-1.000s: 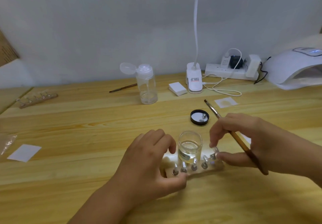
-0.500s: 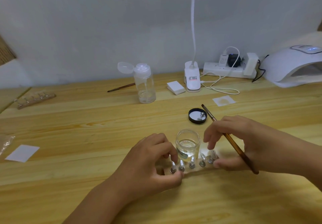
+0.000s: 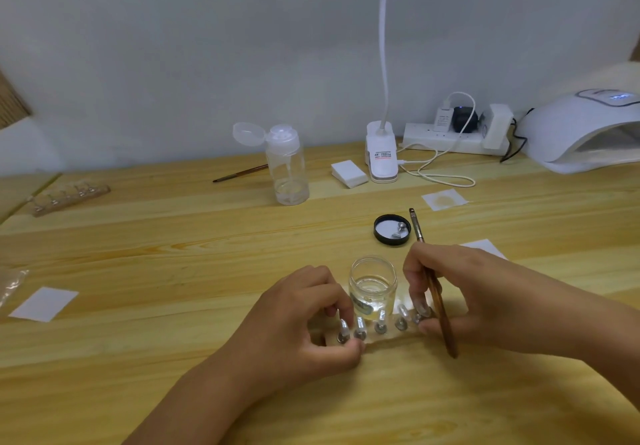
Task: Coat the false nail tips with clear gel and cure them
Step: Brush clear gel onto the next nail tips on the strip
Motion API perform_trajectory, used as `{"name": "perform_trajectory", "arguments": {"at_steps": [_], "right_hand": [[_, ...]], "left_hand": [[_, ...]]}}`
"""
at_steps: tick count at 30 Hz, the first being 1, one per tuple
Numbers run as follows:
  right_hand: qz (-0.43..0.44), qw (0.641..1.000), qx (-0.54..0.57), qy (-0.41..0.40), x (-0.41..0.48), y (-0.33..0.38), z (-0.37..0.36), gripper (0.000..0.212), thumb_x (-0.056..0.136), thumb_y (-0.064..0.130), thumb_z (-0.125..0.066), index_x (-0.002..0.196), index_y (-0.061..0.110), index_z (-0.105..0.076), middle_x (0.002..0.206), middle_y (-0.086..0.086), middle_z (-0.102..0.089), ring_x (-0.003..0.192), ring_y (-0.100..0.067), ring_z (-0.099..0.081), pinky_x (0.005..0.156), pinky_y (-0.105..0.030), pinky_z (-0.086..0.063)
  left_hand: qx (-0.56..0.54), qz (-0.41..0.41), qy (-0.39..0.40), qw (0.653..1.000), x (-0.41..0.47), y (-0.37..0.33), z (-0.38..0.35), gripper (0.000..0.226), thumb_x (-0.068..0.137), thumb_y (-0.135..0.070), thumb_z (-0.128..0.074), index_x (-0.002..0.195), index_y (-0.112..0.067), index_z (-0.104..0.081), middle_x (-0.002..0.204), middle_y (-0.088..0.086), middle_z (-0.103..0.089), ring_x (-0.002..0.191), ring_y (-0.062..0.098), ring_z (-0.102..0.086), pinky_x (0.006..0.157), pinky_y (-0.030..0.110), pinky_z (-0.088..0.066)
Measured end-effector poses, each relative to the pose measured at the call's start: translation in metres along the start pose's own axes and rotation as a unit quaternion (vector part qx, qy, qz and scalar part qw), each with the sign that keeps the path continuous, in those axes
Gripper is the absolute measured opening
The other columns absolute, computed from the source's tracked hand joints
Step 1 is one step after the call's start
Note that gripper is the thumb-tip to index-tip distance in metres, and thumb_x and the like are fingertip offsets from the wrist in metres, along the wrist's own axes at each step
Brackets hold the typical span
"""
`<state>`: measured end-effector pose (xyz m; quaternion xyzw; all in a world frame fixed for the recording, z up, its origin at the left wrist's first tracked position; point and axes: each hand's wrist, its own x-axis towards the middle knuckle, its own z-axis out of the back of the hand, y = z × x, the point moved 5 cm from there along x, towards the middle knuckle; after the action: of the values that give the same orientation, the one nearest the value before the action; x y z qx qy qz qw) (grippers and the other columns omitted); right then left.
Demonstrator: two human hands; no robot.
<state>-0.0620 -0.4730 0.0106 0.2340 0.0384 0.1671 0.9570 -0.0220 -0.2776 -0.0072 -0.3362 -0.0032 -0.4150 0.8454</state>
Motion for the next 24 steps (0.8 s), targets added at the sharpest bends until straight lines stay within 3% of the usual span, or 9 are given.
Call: {"name": "perform_trajectory", "arguments": {"at_steps": [8, 12, 15, 21, 24], "right_hand": [[0.033, 0.999, 0.009, -0.017, -0.001, 0.004, 0.005, 0.032, 0.075, 0.049, -0.075, 0.090, 0.041, -0.048, 0.100, 0.019, -0.061, 0.101, -0.007, -0.053, 0.084, -0.022, -0.042], [0.090, 0.984, 0.012, -0.154, -0.006, 0.012, 0.026, 0.034, 0.069, 0.059, -0.073, 0.091, 0.037, -0.060, 0.098, 0.019, -0.060, 0.101, -0.010, -0.056, 0.086, -0.023, -0.041], [0.112, 0.977, 0.012, -0.183, -0.008, 0.015, 0.030, 0.038, 0.068, 0.061, -0.073, 0.095, 0.036, -0.062, 0.099, 0.021, -0.061, 0.104, -0.008, -0.057, 0.090, -0.022, -0.040], [0.078, 0.960, 0.015, -0.270, -0.005, 0.010, 0.027, 0.026, 0.086, 0.055, -0.056, 0.093, 0.031, -0.063, 0.086, 0.018, -0.064, 0.092, -0.009, -0.060, 0.086, -0.031, -0.046], [0.081, 0.945, 0.002, -0.317, -0.006, 0.009, 0.028, 0.033, 0.100, 0.046, -0.040, 0.106, 0.025, -0.064, 0.082, 0.013, -0.066, 0.091, -0.010, -0.058, 0.088, -0.027, -0.042]], "left_hand": [[-0.021, 0.004, -0.014, 1.000, 0.000, -0.001, 0.000, 0.013, 0.072, -0.033, -0.076, 0.077, -0.028, -0.065, 0.082, -0.010, -0.054, 0.083, 0.014, -0.054, 0.068, 0.027, -0.045], [-0.065, 0.020, -0.026, 0.997, 0.000, 0.000, 0.000, 0.017, 0.069, -0.036, -0.078, 0.078, -0.030, -0.065, 0.086, -0.009, -0.054, 0.087, 0.016, -0.054, 0.068, 0.023, -0.045], [-0.072, 0.021, -0.018, 0.997, 0.001, 0.002, -0.003, 0.017, 0.069, -0.033, -0.081, 0.077, -0.029, -0.066, 0.086, -0.009, -0.056, 0.088, 0.017, -0.056, 0.069, 0.019, -0.042], [-0.088, 0.013, -0.019, 0.996, 0.001, 0.004, -0.006, 0.013, 0.073, -0.032, -0.080, 0.078, -0.031, -0.068, 0.087, -0.010, -0.058, 0.086, 0.014, -0.058, 0.068, 0.016, -0.040], [-0.089, 0.002, -0.019, 0.996, 0.001, 0.003, -0.005, 0.012, 0.074, -0.031, -0.081, 0.080, -0.031, -0.069, 0.087, -0.011, -0.057, 0.087, 0.012, -0.058, 0.069, 0.017, -0.041]]}}
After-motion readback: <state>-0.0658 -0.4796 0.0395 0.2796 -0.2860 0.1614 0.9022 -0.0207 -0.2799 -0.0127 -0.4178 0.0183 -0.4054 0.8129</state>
